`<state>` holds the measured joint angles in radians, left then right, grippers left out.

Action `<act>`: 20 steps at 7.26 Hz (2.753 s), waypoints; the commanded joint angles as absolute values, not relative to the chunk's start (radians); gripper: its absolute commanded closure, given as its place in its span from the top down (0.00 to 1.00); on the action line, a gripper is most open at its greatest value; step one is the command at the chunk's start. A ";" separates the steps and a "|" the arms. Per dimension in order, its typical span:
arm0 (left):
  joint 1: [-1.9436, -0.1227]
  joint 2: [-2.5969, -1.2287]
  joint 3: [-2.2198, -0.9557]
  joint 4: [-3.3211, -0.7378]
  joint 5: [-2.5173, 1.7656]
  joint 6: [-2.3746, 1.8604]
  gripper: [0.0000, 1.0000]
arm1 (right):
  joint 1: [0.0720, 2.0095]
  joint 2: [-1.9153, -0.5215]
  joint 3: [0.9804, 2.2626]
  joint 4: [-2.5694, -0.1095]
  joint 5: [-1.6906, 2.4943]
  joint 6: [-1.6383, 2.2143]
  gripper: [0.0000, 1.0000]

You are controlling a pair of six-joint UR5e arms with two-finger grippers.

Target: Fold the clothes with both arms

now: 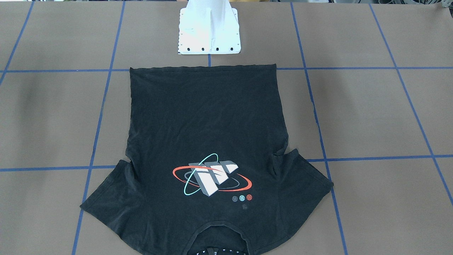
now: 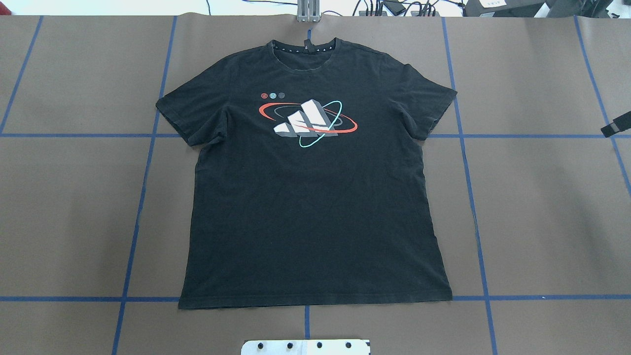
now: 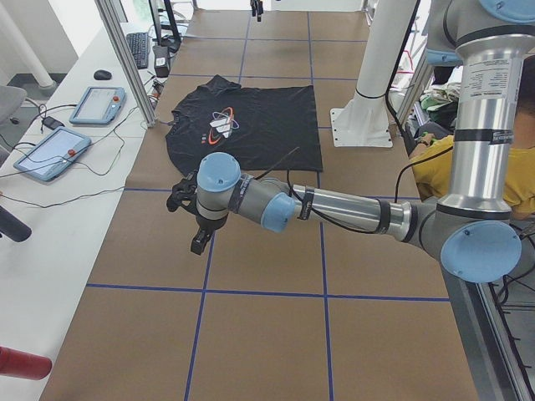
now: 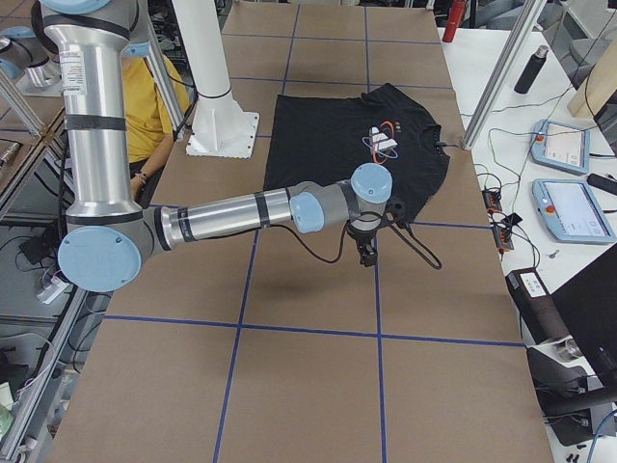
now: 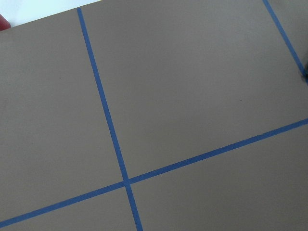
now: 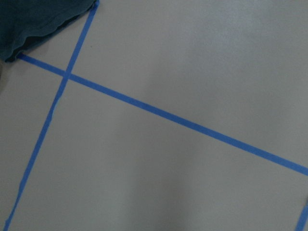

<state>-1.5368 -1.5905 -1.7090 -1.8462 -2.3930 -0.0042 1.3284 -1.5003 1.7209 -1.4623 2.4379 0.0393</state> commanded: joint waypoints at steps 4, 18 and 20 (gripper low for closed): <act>-1.539 -1.589 -1.732 -1.845 -2.396 -0.005 1.00 | 1.116 -0.935 1.022 -1.117 2.361 0.646 0.99; -1.537 -1.589 -1.733 -1.845 -2.399 -0.012 1.00 | 1.020 -0.864 0.870 -0.894 2.184 0.985 0.00; -1.537 -1.589 -1.727 -1.845 -2.399 -0.012 1.00 | 1.019 -0.868 0.870 -0.894 2.181 0.986 0.00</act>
